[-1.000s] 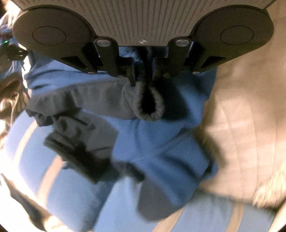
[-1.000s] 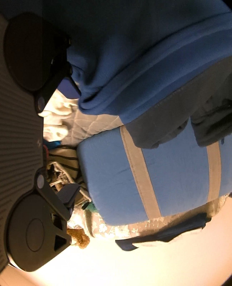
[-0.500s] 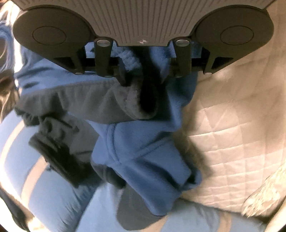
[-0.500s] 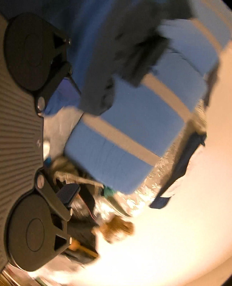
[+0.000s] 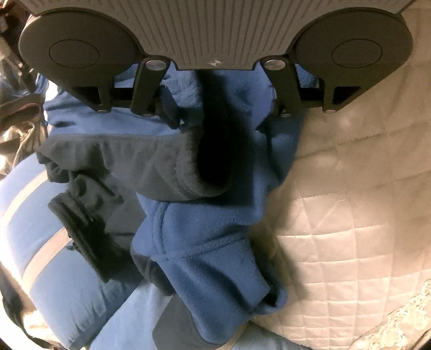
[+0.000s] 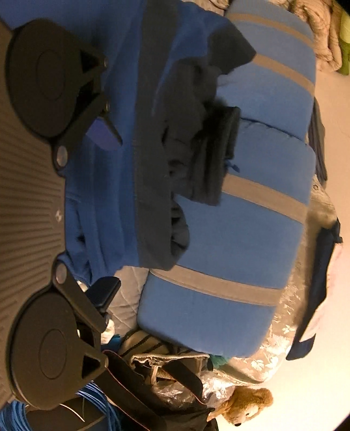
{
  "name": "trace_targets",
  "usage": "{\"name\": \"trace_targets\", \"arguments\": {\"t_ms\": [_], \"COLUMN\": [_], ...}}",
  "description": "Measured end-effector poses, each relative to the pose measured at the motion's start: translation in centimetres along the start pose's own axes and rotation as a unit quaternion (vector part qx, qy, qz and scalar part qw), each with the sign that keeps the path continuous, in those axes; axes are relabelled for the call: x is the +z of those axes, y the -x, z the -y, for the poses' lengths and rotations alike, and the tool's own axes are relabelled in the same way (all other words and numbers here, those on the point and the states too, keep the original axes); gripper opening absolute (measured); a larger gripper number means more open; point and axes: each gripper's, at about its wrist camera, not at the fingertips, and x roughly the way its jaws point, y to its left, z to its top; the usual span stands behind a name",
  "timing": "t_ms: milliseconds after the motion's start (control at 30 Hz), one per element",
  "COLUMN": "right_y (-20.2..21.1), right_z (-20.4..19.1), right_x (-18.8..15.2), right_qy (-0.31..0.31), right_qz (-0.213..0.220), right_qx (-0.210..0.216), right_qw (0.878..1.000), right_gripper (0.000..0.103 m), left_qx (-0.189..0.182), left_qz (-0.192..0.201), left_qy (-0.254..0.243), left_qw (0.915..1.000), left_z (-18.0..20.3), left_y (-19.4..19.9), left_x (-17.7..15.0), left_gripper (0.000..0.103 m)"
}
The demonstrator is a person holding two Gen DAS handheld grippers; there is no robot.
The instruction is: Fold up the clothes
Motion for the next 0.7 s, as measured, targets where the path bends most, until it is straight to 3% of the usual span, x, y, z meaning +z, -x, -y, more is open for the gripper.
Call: {"name": "trace_targets", "arguments": {"t_ms": [33,133,267,433,533,700], "right_y": [0.0,0.0,0.3,1.3,1.5,1.2], "right_z": [0.0,-0.1,-0.8,-1.9,-2.4,-2.7], "right_x": [-0.1,-0.2,-0.4,-0.4,-0.4,-0.1], "right_qy": [0.000,0.002,0.014,0.062,0.084,0.088], "right_qz": [-0.002,-0.004,-0.001,0.032,0.045,0.042], "right_qx": [0.002,0.005,0.019,0.012,-0.003,0.007], "right_qw": [1.000,1.000,1.000,0.998,0.995,0.995], "right_gripper": [0.103,0.103,0.103,0.103,0.103,0.103], "left_qx": [0.001,-0.040,-0.058,-0.100,-0.107,-0.189], "left_qz": [0.003,0.073,0.161,0.150,0.146,0.125], "left_qy": [0.013,0.053,0.044,0.112,0.157,0.227], "left_qw": [0.9999,0.9952,0.9842,0.9771,0.9710,0.9470], "left_z": [-0.1,-0.3,0.4,-2.7,-5.6,-9.1], "left_y": [0.4,3.0,5.0,2.6,0.8,-2.0], "left_x": [0.1,0.3,0.6,3.1,4.5,5.8], "left_gripper": [0.059,0.058,0.059,0.059,0.059,0.059]}}
